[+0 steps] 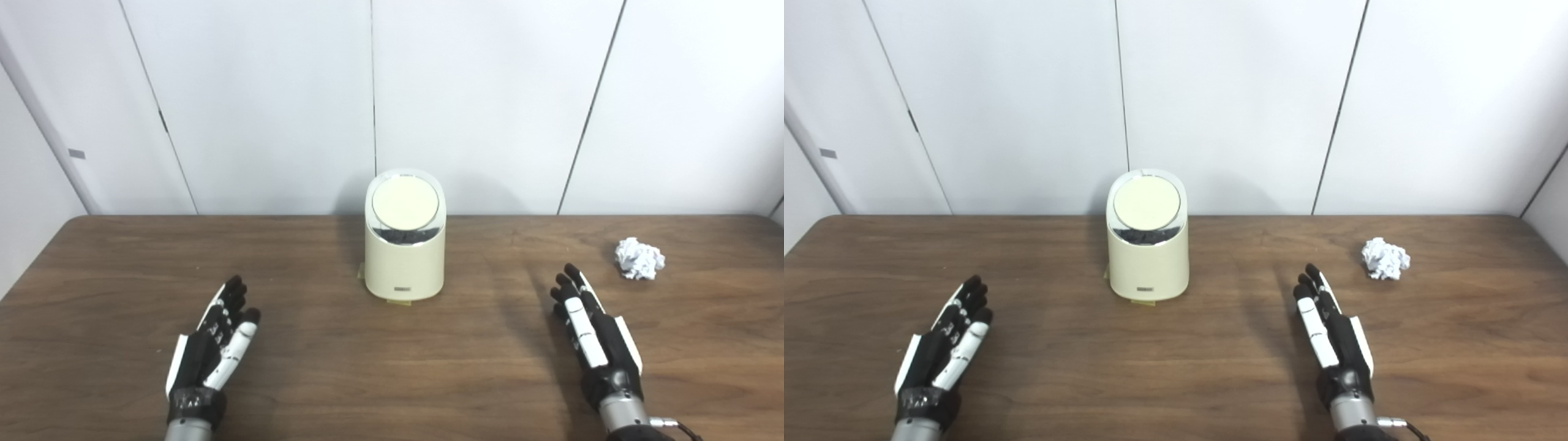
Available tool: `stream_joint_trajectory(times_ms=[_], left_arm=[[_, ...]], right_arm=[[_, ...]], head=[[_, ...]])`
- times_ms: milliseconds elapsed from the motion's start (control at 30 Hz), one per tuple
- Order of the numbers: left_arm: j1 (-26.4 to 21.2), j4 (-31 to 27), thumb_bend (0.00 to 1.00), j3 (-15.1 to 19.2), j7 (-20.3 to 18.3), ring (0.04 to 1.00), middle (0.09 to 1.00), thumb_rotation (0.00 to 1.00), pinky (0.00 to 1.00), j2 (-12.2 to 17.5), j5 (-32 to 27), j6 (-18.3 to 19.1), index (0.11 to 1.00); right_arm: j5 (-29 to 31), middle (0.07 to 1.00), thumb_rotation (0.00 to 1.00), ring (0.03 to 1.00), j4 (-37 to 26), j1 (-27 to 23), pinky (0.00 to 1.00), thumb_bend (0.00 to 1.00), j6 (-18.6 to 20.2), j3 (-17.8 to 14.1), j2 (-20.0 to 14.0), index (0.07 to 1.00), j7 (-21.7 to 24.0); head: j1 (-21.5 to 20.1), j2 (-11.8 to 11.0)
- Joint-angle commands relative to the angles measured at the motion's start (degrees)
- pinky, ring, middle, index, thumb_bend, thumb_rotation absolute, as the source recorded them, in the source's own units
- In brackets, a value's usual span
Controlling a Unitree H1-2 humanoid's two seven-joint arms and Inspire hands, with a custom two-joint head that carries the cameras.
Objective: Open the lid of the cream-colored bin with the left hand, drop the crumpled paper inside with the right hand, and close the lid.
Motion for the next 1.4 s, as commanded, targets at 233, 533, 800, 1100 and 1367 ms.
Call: stream_joint_trajectory(times_ms=[233,533,800,1100,1367], left_arm=[[-15.61,-6.62,0.86,-4.36,-0.51,0.934,0.918,0.37,0.92,4.55,8.25,8.60,0.904],[-31.48,-4.87,0.87,-9.93,-2.16,0.911,0.900,0.27,0.89,6.58,15.10,12.62,0.887],[-44.11,4.84,0.89,-19.17,-5.28,0.897,0.878,0.14,0.89,8.92,27.44,12.16,0.863],[-53.93,12.47,0.93,-28.58,-16.03,0.928,0.910,0.17,0.87,12.00,37.39,17.54,0.892],[-57.81,19.94,0.93,-32.63,-15.18,0.874,0.893,0.14,0.81,10.89,44.29,15.73,0.885]], right_arm=[[-2.18,0.941,0.83,0.921,1.57,-2.35,0.91,0.48,-4.39,0.84,-0.63,0.953,-0.01],[-4.77,0.929,0.83,0.899,2.58,-2.40,0.87,0.48,-5.45,1.54,-0.85,0.951,-0.70],[-7.25,0.928,0.86,0.882,2.51,-1.87,0.84,0.48,-5.55,2.55,-1.25,0.954,-0.81],[-7.08,0.922,0.86,0.867,2.25,-1.54,0.83,0.48,-5.43,3.01,-0.93,0.957,-0.49],[-8.10,0.909,0.88,0.851,2.23,-1.74,0.81,0.45,-5.66,3.50,-0.83,0.954,-0.69]], head=[[1.18,-0.97],[0.97,-1.29],[0.89,-1.13],[1.13,-0.52],[1.77,-0.25]])
